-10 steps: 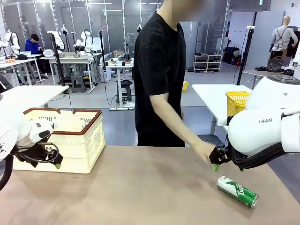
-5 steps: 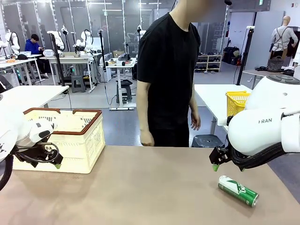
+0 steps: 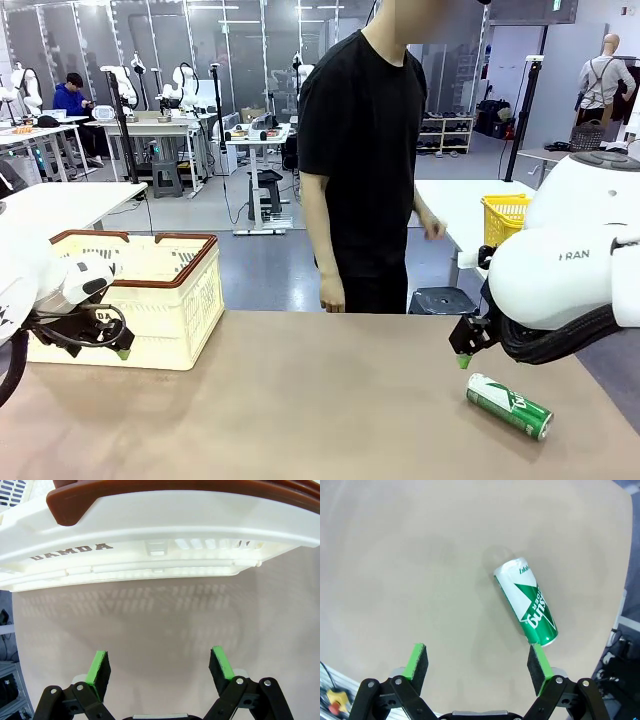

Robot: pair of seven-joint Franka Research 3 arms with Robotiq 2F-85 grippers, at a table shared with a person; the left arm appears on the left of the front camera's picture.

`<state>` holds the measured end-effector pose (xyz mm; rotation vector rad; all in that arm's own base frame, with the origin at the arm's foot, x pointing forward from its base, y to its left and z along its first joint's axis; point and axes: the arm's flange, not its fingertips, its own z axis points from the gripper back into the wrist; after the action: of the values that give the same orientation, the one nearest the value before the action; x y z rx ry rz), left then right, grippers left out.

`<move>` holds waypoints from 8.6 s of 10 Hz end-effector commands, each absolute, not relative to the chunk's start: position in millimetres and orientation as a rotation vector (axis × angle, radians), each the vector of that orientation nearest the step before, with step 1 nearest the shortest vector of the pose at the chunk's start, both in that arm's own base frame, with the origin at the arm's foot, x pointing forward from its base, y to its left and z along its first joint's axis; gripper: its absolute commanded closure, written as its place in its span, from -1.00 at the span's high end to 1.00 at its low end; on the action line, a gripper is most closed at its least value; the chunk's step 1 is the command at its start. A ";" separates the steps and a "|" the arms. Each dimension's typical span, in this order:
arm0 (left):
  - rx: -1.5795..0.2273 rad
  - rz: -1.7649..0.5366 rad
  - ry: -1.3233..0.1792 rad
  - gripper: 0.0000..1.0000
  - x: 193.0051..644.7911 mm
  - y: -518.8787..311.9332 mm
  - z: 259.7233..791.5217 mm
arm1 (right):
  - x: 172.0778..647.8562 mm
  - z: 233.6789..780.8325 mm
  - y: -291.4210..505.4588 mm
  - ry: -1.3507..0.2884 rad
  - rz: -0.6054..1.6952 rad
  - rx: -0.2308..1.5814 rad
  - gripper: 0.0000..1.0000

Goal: Place the drinks into the Shopping basket.
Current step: Pick up one drink and place it into the Shopping basket.

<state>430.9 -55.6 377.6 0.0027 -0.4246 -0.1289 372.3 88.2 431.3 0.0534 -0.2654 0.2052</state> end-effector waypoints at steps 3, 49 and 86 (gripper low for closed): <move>0.004 -0.128 -0.423 1.00 431.0 -54.8 377.4 | 358.6 452.8 56.8 -0.190 0.526 -0.012 1.00; 0.004 -0.128 -0.423 1.00 431.0 -54.8 377.4 | 413.1 438.6 178.9 -0.194 0.456 -0.114 -1.00; 0.004 -0.128 -0.423 1.00 431.0 -54.8 377.4 | 360.5 428.8 95.2 -0.185 0.845 -0.139 1.00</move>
<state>430.8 -55.2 377.5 0.0030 -0.4244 -0.1280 369.6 114.5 427.3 -0.1625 -0.1830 0.8361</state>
